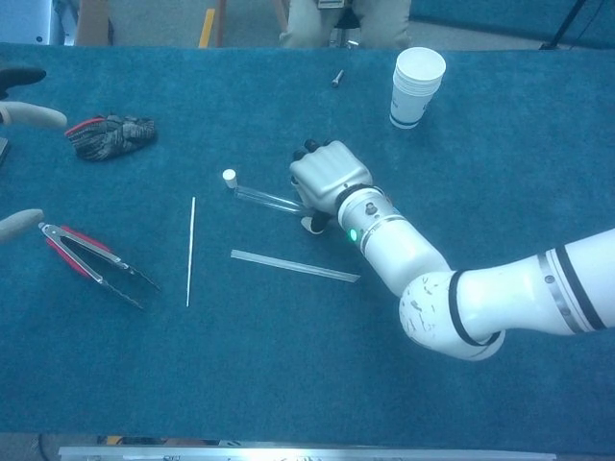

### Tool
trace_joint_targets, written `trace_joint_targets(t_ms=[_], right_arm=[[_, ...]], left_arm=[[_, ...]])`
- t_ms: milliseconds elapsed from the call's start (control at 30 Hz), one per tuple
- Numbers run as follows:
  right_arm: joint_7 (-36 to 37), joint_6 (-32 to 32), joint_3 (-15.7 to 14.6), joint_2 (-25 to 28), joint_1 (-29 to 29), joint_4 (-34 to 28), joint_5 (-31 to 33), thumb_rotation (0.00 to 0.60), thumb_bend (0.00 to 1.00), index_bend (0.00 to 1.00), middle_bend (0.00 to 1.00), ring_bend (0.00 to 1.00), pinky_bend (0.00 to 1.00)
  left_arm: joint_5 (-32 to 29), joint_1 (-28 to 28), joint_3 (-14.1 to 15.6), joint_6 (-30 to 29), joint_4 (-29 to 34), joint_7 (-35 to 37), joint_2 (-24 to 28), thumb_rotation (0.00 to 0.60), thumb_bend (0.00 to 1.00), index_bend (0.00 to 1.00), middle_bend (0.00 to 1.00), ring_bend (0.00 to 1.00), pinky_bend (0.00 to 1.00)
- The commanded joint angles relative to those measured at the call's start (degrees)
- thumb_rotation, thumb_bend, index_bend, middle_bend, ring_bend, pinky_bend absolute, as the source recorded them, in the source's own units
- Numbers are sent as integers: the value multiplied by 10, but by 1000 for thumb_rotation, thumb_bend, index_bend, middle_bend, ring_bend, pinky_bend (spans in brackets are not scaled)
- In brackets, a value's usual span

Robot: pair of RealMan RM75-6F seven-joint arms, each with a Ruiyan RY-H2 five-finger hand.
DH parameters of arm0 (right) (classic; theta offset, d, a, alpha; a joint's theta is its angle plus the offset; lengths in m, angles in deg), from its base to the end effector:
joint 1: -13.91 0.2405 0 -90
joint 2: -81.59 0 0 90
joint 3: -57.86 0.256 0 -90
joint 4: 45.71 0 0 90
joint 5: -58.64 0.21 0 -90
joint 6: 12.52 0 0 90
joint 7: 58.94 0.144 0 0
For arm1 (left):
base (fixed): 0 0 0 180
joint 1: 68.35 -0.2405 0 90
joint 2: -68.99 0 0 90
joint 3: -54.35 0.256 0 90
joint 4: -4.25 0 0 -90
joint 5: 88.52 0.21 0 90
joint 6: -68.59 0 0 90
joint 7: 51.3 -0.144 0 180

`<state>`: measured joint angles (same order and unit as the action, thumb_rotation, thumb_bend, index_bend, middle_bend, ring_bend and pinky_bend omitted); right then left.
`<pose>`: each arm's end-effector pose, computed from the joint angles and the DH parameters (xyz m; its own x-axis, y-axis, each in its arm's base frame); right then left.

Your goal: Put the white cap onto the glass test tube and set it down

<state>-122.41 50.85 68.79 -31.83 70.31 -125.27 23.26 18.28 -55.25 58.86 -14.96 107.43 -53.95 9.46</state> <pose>-0.0560 -0.3025 -0.1352 0.7473 -0.2627 0.6104 -0.6550 -0.4459 0.6100 -0.2197 0.1743 0.1333 0.3923 0.0844 0.9160 0.8225 -0.4780 -0.3082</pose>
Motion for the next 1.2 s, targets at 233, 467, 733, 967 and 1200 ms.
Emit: trace_joint_targets(t_ms=[233, 467, 733, 967, 1200], right_arm=[[-16, -4, -14, 36, 0, -28, 0, 502, 450, 537, 160, 5, 157], [-36, 6, -26, 86, -1, -69, 9, 503, 449, 537, 160, 6, 157], [-42, 5, -33, 101, 2, -79, 30, 503, 439, 495, 157, 6, 157], [-40, 8, -32, 99, 8, -80, 41, 503, 383, 438, 143, 6, 157], [-33, 10, -40, 95, 11, -79, 29, 503, 357, 420, 143, 6, 157]], left_arm=[[0, 0, 1, 2, 5, -5, 0, 358, 260, 168, 0, 0, 6], [0, 2, 0, 7, 8, -10, -4, 359, 260, 168, 0, 0, 6], [2, 0, 2, 7, 15, -16, -2, 358, 261, 168, 0, 0, 6], [4, -1, 3, 5, 17, -18, -1, 360, 260, 168, 0, 0, 6], [5, -5, 4, 1, 18, -19, 1, 359, 260, 168, 0, 0, 6]])
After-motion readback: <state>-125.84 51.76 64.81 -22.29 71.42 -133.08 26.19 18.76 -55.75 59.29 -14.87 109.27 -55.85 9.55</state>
